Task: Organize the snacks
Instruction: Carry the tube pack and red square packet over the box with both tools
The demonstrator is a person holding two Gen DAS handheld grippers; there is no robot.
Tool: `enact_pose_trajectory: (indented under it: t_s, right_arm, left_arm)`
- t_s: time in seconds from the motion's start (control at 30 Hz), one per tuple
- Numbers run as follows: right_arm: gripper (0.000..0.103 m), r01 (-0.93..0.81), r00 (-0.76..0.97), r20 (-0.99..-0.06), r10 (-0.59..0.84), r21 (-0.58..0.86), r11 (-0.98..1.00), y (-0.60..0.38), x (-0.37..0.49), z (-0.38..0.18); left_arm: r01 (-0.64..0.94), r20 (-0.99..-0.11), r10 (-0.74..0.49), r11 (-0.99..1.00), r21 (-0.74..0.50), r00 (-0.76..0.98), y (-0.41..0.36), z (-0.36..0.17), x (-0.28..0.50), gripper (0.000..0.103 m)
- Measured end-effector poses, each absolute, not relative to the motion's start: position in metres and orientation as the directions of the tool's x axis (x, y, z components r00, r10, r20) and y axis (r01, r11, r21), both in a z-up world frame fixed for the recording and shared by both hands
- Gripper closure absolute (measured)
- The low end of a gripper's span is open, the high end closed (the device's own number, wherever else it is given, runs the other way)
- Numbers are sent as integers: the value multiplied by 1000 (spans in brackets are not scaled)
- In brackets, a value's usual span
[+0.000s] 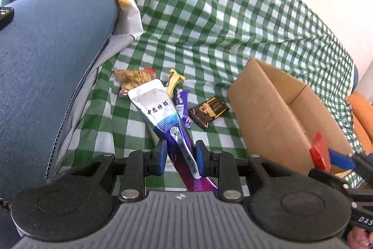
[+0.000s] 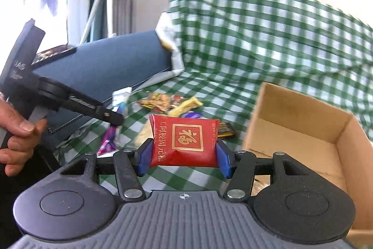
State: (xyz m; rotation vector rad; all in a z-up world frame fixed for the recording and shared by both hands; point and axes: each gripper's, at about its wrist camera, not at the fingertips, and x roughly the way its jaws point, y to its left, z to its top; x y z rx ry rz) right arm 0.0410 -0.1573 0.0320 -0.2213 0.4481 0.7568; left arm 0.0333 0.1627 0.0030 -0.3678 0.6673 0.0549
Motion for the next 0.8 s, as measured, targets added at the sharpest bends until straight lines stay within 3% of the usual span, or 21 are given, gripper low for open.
enact_pose_trajectory:
  t_s: [0.4,0.63,0.8]
  right_arm:
    - [45,-667,675,-362,643,71,741,-192,49,24]
    - [45,-626,719,-308,623,102,773,-208,53,27]
    - [45,-587,757,-288,586,93,804,-215,58,26]
  left_arm:
    - [-161,-539,-37,935,-316,842,160,14,20,75]
    - [-180,-572,-7,946,-270,820,147,20,31,75]
    - [-149,-542,-36,944,-294,840,121,35,40,75]
